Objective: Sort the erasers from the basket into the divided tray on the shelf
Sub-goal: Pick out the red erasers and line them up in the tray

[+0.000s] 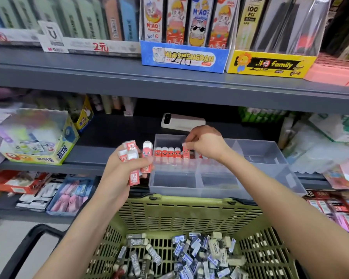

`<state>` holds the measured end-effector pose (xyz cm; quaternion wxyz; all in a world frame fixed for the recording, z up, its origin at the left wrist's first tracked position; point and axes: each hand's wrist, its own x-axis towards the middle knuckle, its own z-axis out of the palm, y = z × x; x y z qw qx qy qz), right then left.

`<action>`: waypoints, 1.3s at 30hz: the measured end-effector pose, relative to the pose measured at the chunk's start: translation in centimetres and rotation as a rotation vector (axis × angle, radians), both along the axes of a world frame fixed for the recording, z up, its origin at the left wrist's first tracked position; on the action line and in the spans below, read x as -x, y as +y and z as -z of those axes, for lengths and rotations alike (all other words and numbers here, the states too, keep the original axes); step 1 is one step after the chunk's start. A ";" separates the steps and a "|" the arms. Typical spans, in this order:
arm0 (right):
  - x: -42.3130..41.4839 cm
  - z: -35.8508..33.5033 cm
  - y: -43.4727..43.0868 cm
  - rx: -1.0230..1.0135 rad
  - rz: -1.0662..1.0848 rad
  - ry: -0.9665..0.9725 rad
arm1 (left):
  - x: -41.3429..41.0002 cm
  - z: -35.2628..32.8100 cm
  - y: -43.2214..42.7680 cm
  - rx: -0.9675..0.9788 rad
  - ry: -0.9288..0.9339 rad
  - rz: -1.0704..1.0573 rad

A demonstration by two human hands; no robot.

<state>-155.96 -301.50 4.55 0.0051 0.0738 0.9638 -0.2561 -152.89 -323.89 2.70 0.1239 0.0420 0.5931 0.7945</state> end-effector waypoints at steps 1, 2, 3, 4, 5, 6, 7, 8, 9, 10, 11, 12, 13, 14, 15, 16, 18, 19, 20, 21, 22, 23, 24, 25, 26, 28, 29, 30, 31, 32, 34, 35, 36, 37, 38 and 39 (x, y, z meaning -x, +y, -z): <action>0.1 0.1 0.0 0.028 0.003 -0.032 | 0.1 0.1 0.0 0.000 0.004 0.006; 0.1 0.2 0.0 0.063 0.015 -0.047 | 0.1 0.1 0.1 -0.001 0.005 0.011; 0.1 0.4 -0.1 0.093 0.031 -0.045 | 0.2 0.2 0.1 -0.004 0.001 0.014; 0.1 0.6 -0.1 0.110 0.053 -0.029 | 0.2 0.3 0.1 -0.009 -0.005 0.016; 0.0 0.8 -0.2 0.112 0.085 -0.003 | 0.2 0.3 0.1 -0.016 -0.010 0.018; -0.2 1.1 -0.4 0.099 0.118 0.028 | 0.2 0.4 0.1 -0.022 -0.013 0.021; -0.2 1.4 -0.5 0.061 0.144 0.058 | 0.1 0.4 0.1 -0.027 -0.015 0.025; -0.3 1.7 -0.7 -0.008 0.158 0.080 | 0.1 0.4 0.1 -0.028 -0.017 0.030; -0.3 1.9 -1.0 -0.106 0.157 0.096 | 0.1 0.3 0.2 -0.027 -0.019 0.035; -0.3 2.1 -1.2 -0.222 0.138 0.106 | 0.1 0.2 0.2 -0.025 -0.015 0.039; -0.3 2.3 -1.4 -0.341 0.106 0.118 | 0.0 0.1 0.3 -0.026 -0.011 0.043; -0.2 2.5 -1.4 -0.439 0.072 0.124 | 0.0 0.0 0.4 -0.028 -0.008 0.045; -0.1 2.6 -1.4 -0.493 0.045 0.123 | -0.1 -0.2 0.5 -0.032 -0.006 0.047; 0.0 2.6 -1.4 -0.518 0.020 0.109 | -0.1 -0.3 0.5 -0.035 -0.006 0.051; 0.2 2.5 -1.3 -0.534 -0.009 0.091 | -0.1 -0.4 0.6 -0.036 -0.010 0.054; 0.3 2.4 -1.2 -0.550 -0.043 0.069 | -0.1 -0.4 0.6 -0.034 -0.016 0.057; 0.3 2.0 -1.1 -0.565 -0.117 0.012 | 0.0 -0.6 0.7 -0.025 -0.023 0.067; 0.1 1.7 -1.0 -0.562 -0.151 -0.002 | 0.1 -0.6 0.7 -0.025 -0.022 0.074; -0.3 1.4 -0.9 -0.547 -0.170 0.001 | 0.1 -0.7 0.8 -0.023 -0.019 0.082; -0.7 1.1 -0.8 -0.502 -0.169 0.028 | 0.2 -0.8 0.8 -0.018 -0.016 0.088; -1.3 0.6 -0.7 -0.377 -0.150 0.067 | 0.2 -0.8 0.8 -0.008 -0.011 0.097; -1.9 -0.1 -0.8 -0.156 -0.125 0.095 | 0.3 -0.9 0.9 0.008 -0.002 0.109; -2.6 -0.9 -1.0 0.120 -0.111 0.103 | 0.4 -1.0 1.0 0.026 0.014 0.124; -3.4 -1.8 -1.4 0.379 -0.121 0.082 | 0.4 -1.1 1.1 0.044 0.032 0.139; -4.1 -2.6 -1.9 0.551 -0.158 0.052 | 0.4 -1.2 1.2 0.059 0.051 0.156; -4.9 -3.4 -2.8 0.673 -0.262 0.009 | 0.4 -1.4 1.8 0.077 0.092 0.193; -5.1 -3.5 -3.1 0.697 -0.290 -0.002 | 0.3 -1.6 2.2 0.083 0.108 0.207; -5.1 -3.6 -3.3 0.715 -0.296 -0.004 | 0.3 -1.8 2.5 0.090 0.119 0.212; -4.9 -3.7 -3.2 0.730 -0.286 0.009 | 0.2 -1.9 2.9 0.097 0.122 0.202; -4.7 -3.8 -2.8 0.746 -0.254 0.042 | 0.3 -2.0 3.0 0.103 0.117 0.180; -3.8 -3.8 -1.4 0.685 -0.126 0.168 | 0.5 -2.0 3.0 0.102 0.094 0.117; -3.3 -3.7 -0.6 0.592 -0.059 0.233 | 0.5 -1.8 2.7 0.101 0.085 0.083; -2.8 -3.5 0.1 0.479 -0.020 0.265 | 0.6 -1.6 2.4 0.104 0.078 0.054; -2.4 -3.2 0.4 0.371 -0.015 0.259 | 0.6 -1.3 2.0 0.107 0.073 0.034; -2.0 -2.7 0.5 0.273 -0.039 0.228 | 0.5 -1.0 1.7 0.103 0.066 0.022; -1.6 -2.2 0.4 0.170 -0.080 0.196 | 0.4 -0.8 1.4 0.092 0.059 0.013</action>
